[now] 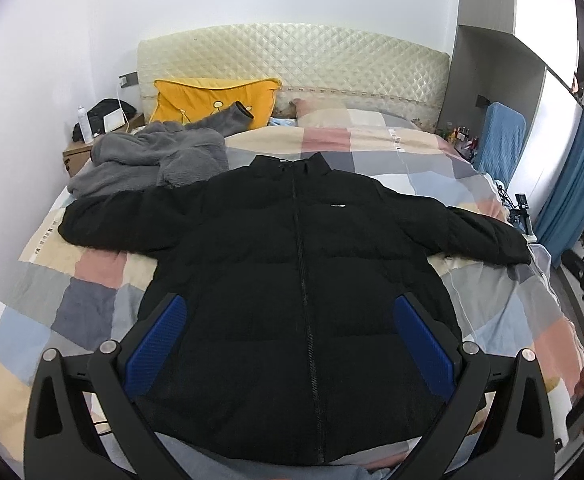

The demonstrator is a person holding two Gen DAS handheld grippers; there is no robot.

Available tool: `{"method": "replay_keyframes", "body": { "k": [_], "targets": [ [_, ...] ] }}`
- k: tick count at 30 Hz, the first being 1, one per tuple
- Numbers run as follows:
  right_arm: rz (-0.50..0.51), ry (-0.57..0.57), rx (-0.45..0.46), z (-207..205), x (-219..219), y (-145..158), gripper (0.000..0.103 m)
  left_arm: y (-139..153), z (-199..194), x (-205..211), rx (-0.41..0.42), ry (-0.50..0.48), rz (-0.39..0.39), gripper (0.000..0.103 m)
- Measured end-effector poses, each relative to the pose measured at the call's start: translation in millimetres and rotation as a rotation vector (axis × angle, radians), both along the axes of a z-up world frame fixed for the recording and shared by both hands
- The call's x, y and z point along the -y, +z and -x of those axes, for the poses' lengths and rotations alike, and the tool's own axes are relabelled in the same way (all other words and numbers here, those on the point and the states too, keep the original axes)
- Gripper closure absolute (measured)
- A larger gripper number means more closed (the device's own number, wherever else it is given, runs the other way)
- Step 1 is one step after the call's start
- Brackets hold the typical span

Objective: Fold large clothes
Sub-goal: 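Grasp the black jacket's sleeve cuff with the right gripper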

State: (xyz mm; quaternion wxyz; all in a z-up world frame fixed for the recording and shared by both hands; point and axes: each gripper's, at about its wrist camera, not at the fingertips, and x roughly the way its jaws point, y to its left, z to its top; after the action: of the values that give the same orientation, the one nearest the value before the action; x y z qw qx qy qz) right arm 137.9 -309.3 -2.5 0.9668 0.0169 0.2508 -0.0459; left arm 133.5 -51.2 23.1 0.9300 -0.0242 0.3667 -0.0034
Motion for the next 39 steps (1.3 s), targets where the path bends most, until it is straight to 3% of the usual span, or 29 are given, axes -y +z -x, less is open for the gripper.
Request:
{"method": "replay_keyframes", "body": {
  "k": [5, 11, 17, 20, 28, 34, 39],
  "targets": [
    [-0.028, 0.058, 0.055, -23.6, 27.7, -5.1, 0.000, -5.7, -15.2, 7.7, -0.004, 0.011, 0.001, 0.000],
    [-0.068, 0.022, 0.066, -55.4, 68.6, -33.8, 0.000, -21.1, -43.1, 15.3, -0.040, 0.025, 0.039, 0.000],
    [-0.217, -0.091, 0.030, -93.2, 138.6, -92.6, 0.000, -42.6, -67.6, 19.7, -0.043, 0.017, -0.004, 0.000],
    [-0.378, -0.128, 0.017, -104.2, 181.5, -130.7, 0.003, -56.5, -77.7, 14.4, -0.041, 0.012, -0.007, 0.000],
    [-0.632, -0.309, -0.044, -113.6, 267.7, -201.8, 0.009, -101.6, -97.5, -7.5, -0.020, 0.010, -0.006, 0.000],
    [-0.760, -0.367, -0.060, -142.2, 306.0, -231.4, 0.009, -134.8, -109.6, -27.0, -0.048, 0.022, 0.011, 0.000],
    [-0.764, -0.405, -0.075, -183.2, 315.6, -242.8, 0.009, -143.1, -112.2, -30.3, -0.051, 0.006, -0.009, 0.000]
  ]
}}
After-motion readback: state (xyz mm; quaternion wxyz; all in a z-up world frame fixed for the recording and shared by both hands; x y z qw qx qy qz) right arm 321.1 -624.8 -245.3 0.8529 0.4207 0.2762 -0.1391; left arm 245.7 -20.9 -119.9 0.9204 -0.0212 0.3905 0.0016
